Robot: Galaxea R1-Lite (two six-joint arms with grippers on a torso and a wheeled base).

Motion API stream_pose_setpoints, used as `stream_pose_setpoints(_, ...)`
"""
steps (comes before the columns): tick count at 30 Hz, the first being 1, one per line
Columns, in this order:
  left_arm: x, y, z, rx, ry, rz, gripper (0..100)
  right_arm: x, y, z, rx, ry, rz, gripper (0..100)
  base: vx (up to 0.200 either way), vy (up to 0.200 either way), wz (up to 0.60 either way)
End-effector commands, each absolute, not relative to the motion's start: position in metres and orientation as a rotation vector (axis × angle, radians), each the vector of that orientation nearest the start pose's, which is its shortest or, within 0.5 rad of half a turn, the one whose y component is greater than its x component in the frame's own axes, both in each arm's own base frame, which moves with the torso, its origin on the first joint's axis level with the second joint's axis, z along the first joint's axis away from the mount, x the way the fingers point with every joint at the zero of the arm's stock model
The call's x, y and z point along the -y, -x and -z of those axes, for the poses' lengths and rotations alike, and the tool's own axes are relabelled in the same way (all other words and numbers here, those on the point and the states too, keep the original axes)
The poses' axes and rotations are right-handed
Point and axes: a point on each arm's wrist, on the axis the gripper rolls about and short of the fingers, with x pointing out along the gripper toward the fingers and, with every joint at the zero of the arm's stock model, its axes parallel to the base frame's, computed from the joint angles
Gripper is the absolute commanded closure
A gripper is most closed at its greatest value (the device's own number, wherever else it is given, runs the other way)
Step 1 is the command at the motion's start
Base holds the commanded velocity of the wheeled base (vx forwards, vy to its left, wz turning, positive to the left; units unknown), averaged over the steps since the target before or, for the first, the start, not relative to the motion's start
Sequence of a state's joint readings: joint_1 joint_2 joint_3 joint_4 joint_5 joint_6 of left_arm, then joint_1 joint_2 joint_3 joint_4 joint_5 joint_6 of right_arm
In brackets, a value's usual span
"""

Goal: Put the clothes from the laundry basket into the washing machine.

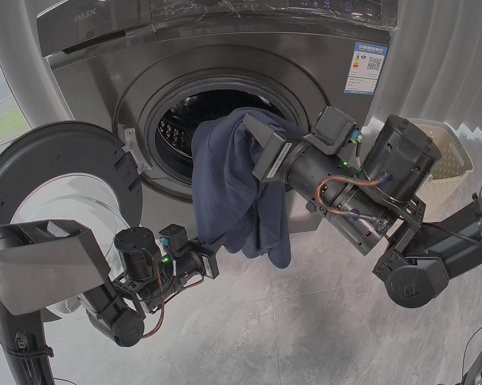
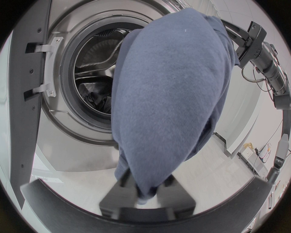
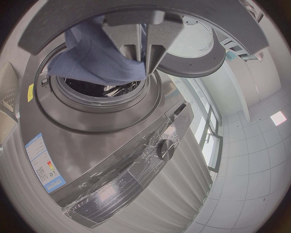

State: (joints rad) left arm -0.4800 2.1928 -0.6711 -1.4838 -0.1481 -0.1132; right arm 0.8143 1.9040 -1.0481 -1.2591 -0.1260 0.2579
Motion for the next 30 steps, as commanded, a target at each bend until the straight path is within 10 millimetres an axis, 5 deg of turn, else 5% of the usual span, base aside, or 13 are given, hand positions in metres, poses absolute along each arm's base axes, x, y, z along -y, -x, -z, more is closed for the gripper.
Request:
stream_pose_setpoints(1, 0.169, -0.317, -0.076, -0.047, 0.109, 0.628, 100, -0.262, -0.252, -0.241, 0.277, -0.430, -0.724, 100, 0.000, 0.000, 0.00)
stream_pose_setpoints(20, 0.162, -0.258, -0.110, -0.006, 0.116, 0.699, 100, -0.259, -0.259, -0.232, 0.257, -0.412, -0.702, 100, 0.000, 0.000, 0.00)
stream_pose_setpoints(21, 0.162, -0.255, -0.112, -0.002, 0.118, 0.704, 100, -0.259, -0.259, -0.230, 0.247, -0.407, -0.701, 0, 0.000, 0.000, 0.00)
stream_pose_setpoints(30, 0.157, -0.223, -0.144, 0.076, 0.162, 0.756, 100, -0.249, -0.252, -0.186, 0.098, -0.321, -0.691, 0, 0.000, 0.000, 0.00)
